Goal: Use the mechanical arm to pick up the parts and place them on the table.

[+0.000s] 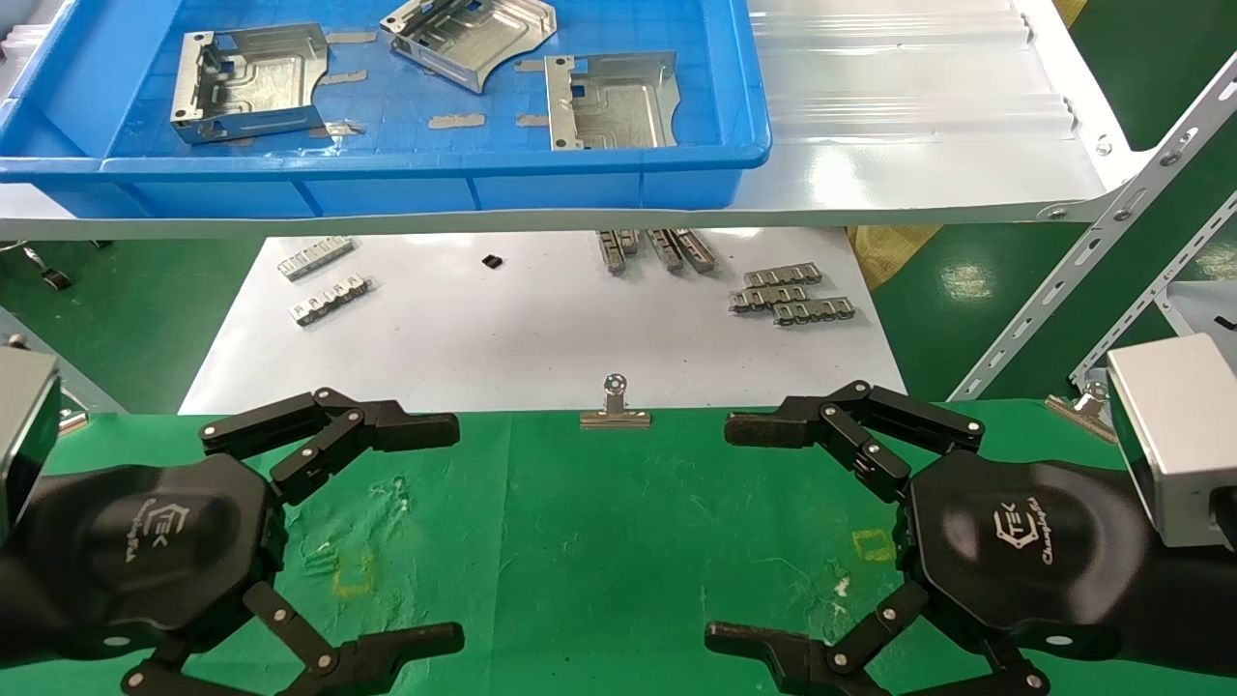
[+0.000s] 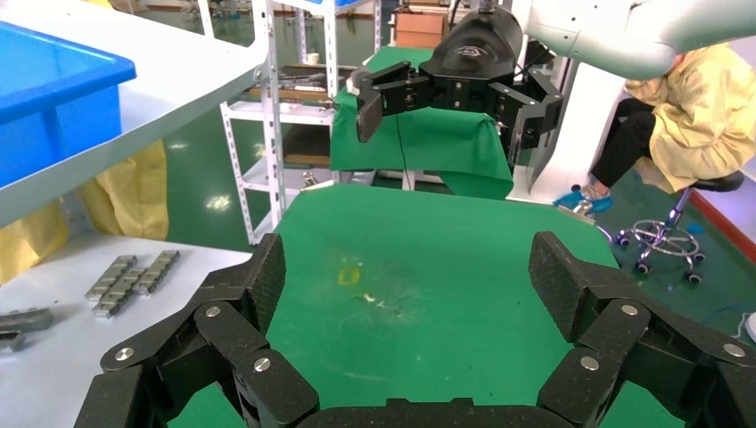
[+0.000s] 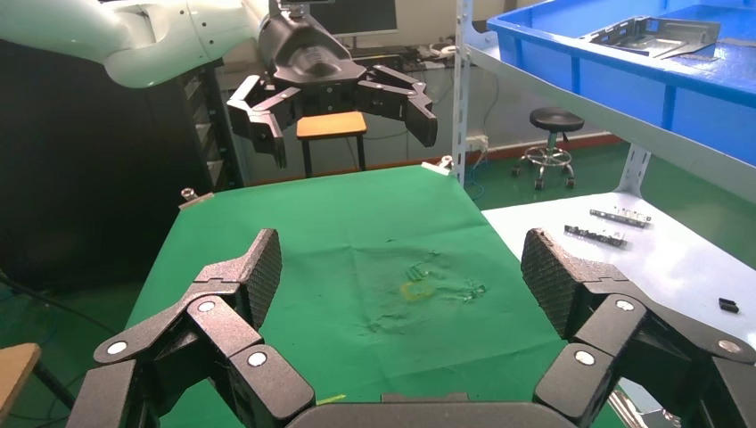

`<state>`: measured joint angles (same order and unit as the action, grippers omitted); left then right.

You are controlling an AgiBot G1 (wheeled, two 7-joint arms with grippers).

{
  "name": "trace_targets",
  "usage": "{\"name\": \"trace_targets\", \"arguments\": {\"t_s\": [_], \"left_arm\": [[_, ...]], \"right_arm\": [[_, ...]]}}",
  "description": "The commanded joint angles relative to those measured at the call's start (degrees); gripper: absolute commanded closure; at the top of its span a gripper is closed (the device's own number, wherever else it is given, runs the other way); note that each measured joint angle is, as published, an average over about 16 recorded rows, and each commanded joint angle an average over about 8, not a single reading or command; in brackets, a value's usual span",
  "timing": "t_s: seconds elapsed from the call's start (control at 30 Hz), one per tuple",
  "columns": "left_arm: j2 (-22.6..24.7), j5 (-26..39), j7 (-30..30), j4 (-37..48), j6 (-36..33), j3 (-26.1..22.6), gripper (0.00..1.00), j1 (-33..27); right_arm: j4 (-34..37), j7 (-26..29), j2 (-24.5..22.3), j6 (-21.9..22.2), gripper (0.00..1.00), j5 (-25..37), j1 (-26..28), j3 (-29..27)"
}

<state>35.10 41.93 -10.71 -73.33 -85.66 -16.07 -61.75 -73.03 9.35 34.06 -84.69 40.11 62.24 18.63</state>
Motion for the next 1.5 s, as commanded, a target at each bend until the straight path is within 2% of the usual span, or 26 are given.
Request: {"name": "trace_targets", "arguments": {"t_s": [0.03,0.07,0.13,0.27,0.3,1.5], "left_arm": [[0.0,0.0,0.0,0.0,0.0,0.0,0.00,0.0],[0.0,0.0,0.0,0.0,0.0,0.0,0.00,0.0],[0.0,0.0,0.0,0.0,0.0,0.0,0.00,0.0],[0.0,0.0,0.0,0.0,0.0,0.0,0.00,0.0],[0.0,0.0,0.0,0.0,0.0,0.0,0.00,0.0],[0.0,0.1,0.0,0.0,0.1,0.0,0.00,-0.1]], "right_arm": [[0.0,0.0,0.0,0.0,0.11,0.0,0.0,0.0],[0.0,0.0,0.0,0.0,0.25,0.0,0.0,0.0],[0.0,0.0,0.0,0.0,0.44,0.0,0.0,0.0],[0.0,0.0,0.0,0.0,0.94,0.0,0.0,0.0],[0.0,0.0,0.0,0.0,1.00,0.0,0.0,0.0],[0.0,0.0,0.0,0.0,1.00,0.0,0.0,0.0]]}}
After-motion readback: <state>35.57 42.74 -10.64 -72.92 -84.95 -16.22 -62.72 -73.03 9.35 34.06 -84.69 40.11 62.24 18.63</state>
